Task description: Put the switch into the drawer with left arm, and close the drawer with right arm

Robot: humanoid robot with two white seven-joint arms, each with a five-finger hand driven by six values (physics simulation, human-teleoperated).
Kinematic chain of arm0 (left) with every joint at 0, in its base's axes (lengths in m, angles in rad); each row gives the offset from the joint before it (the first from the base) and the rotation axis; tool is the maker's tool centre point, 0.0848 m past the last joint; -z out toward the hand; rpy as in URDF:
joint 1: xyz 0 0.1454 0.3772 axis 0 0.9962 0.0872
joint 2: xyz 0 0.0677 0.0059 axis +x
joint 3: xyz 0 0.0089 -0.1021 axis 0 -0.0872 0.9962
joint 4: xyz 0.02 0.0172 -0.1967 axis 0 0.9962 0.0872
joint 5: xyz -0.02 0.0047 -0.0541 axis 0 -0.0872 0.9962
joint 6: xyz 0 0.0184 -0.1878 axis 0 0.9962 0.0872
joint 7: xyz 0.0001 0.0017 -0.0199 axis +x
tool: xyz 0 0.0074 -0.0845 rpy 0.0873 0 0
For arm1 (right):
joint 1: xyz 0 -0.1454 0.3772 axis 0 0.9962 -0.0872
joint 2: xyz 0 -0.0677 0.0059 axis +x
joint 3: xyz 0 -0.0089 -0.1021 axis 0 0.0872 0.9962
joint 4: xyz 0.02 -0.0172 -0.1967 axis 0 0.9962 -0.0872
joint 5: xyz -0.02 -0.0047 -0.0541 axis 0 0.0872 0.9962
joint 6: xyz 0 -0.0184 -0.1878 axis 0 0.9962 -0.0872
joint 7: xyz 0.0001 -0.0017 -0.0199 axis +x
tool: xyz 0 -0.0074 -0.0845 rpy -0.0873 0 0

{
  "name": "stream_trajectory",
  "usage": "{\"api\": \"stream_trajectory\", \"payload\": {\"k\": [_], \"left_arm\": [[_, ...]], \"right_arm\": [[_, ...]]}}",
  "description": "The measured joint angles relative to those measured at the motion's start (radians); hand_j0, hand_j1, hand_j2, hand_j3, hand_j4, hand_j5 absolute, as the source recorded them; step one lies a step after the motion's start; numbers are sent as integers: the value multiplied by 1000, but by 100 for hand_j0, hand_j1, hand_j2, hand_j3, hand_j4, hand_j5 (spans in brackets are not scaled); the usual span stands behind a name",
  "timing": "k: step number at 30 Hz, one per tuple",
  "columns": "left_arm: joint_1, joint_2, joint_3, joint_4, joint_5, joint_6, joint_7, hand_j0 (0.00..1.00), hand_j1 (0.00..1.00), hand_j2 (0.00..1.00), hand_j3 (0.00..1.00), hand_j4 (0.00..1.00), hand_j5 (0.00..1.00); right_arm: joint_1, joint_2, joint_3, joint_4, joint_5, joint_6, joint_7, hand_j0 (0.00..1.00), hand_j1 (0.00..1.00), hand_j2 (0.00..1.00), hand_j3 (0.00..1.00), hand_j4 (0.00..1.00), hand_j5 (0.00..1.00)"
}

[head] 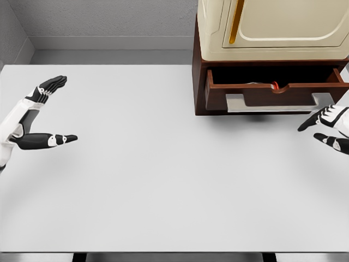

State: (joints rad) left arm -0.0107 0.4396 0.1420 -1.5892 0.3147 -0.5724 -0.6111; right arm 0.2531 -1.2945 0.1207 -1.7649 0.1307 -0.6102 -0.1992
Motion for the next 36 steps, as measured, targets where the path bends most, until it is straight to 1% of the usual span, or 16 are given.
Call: {"api": "stream_trajectory", "payload": {"k": [9,16,22,25,36], "left_arm": [[-2,0,-1,12,0,0,0,100,100,100,100,100,100],[-2,0,-1,13,0,0,0,100,100,100,100,100,100],[0,0,-1,13,0,0,0,100,100,100,100,100,100],[0,0,-1,13,0,0,0,100,100,100,100,100,100],[2,-1,-1,11,0,0,0,100,100,100,100,100,100]], "right_arm": [[-6,29,6,3,26,0,0,59,59,59,59,59,59],[-6,38,36,6,45,0,1,59,59,59,59,59,59],[-9,48,44,4,45,0,0,60,60,60,60,60,60],[-28,59,45,3,44,0,1,59,59,59,59,59,59],[-43,87,53,3,47,0,2,61,61,61,61,61,61]]}}
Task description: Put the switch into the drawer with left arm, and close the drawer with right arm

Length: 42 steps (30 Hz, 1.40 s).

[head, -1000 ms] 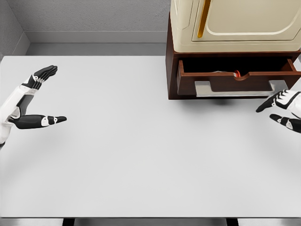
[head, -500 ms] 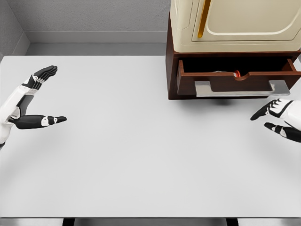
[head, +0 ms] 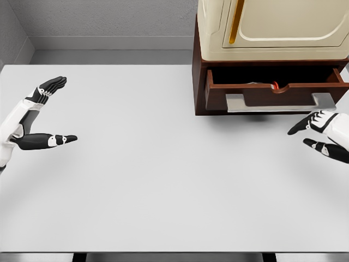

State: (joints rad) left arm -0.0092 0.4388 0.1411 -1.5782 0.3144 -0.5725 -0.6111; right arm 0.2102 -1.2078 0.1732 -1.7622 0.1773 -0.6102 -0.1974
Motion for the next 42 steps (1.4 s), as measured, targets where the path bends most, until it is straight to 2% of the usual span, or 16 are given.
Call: {"api": "stream_trajectory", "payload": {"k": [4,8,15,23,37,42], "left_arm": [[0,0,0,-1,0,0,0,100,100,100,100,100,100],[2,-1,0,-4,0,-1,0,100,100,100,100,100,100],[3,-1,0,-7,0,-1,0,100,100,100,100,100,100],[3,-1,0,-8,0,-1,0,100,100,100,100,100,100],[5,-1,-1,-10,0,-1,0,100,100,100,100,100,100],[5,-4,-1,-10,0,-1,0,100,100,100,100,100,100]], "right_arm": [[-60,10,24,8,-3,0,0,62,62,62,62,62,62],[-138,35,87,49,-8,-1,-2,62,62,62,62,62,62],[-158,55,140,94,-2,0,1,62,62,62,62,62,62],[-278,88,207,129,-1,0,3,62,62,62,62,62,62],[-337,148,275,187,0,0,32,62,62,62,62,62,62],[-423,170,315,217,1,0,54,62,62,62,62,62,62]]}}
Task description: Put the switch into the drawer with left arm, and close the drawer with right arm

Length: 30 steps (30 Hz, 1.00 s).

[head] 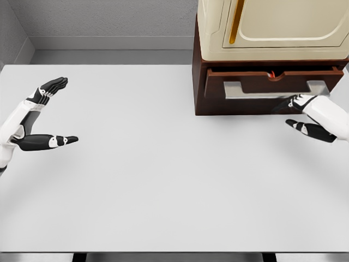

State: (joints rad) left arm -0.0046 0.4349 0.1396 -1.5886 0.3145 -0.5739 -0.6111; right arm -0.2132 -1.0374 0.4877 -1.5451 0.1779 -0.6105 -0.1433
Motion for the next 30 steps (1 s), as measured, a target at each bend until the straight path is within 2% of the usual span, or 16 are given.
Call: {"api": "stream_trajectory", "payload": {"k": [6,22,25,30], "left_arm": [[0,-3,0,-1,-1,0,0,100,100,100,100,100,100],[2,-4,2,-6,-7,0,0,100,100,100,100,100,100],[2,-8,3,-10,-7,0,0,100,100,100,100,100,100],[3,-10,1,-11,-7,0,0,100,100,100,100,100,100]], "right_arm": [[-48,31,57,64,-1,0,1,63,63,63,63,63,63],[-123,62,89,122,18,0,42,63,63,63,63,63,63],[-120,63,90,122,0,-1,49,65,65,65,65,65,65],[-44,11,94,78,-9,0,8,66,66,66,66,66,66]]}}
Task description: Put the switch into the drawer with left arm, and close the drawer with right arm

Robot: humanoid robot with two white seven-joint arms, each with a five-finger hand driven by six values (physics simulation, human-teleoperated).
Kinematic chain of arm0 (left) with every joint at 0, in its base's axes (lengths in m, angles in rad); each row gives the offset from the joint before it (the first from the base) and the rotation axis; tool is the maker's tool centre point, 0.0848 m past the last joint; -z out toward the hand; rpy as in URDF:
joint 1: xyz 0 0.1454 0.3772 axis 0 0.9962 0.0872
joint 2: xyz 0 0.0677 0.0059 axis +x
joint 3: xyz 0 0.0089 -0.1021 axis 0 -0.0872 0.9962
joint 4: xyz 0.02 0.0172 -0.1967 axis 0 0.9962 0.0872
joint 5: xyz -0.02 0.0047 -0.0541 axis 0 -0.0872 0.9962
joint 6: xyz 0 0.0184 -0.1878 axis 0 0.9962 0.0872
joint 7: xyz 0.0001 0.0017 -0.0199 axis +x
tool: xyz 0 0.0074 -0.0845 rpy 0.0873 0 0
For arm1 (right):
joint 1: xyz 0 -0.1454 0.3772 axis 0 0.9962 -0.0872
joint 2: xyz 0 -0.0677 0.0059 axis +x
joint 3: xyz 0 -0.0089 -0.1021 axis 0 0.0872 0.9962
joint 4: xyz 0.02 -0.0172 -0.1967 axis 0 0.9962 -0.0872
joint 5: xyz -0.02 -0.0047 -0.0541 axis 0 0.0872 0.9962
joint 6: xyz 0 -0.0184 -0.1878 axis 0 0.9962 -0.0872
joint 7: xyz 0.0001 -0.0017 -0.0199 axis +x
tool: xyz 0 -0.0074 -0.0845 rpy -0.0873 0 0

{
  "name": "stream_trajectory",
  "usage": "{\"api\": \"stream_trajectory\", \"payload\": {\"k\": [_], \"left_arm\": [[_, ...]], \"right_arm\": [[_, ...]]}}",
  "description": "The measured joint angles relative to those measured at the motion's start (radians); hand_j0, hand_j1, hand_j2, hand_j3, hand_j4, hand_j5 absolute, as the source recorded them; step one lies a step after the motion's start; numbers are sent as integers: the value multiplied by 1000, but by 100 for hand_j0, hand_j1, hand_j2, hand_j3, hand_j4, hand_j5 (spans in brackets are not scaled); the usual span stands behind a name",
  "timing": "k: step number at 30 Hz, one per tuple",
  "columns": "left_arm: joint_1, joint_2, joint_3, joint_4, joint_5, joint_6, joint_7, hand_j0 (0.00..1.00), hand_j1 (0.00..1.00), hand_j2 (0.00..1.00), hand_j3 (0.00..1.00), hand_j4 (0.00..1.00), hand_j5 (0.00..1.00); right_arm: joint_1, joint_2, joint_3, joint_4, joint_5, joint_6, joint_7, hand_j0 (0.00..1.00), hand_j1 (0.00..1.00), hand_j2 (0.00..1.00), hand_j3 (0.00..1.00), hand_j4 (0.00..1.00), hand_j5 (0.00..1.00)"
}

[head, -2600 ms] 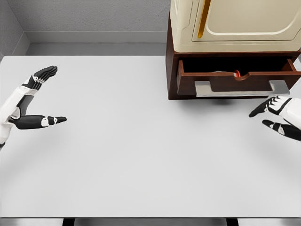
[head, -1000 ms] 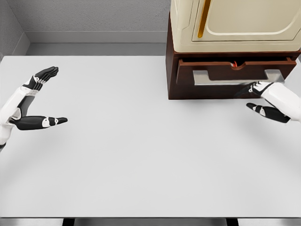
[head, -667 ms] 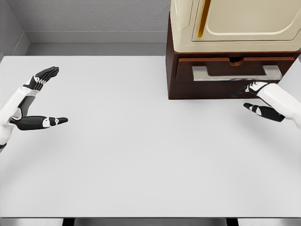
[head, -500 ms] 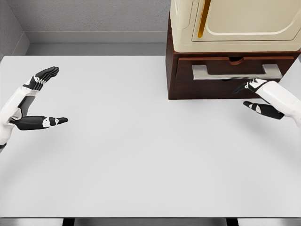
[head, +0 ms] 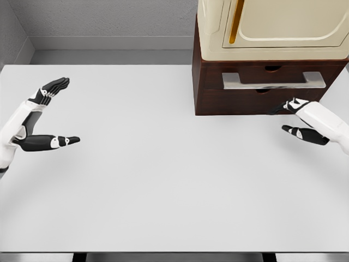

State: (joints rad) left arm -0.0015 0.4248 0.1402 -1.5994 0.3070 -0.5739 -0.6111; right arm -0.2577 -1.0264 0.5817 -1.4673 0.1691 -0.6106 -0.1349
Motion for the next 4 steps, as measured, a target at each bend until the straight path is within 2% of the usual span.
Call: {"api": "stream_trajectory", "payload": {"k": [4], "left_arm": [[0,0,0,0,0,0,0,100,100,100,100,100,100]], "right_arm": [[41,-74,-4,-5,-3,0,-8,66,66,66,66,66,66]]}}
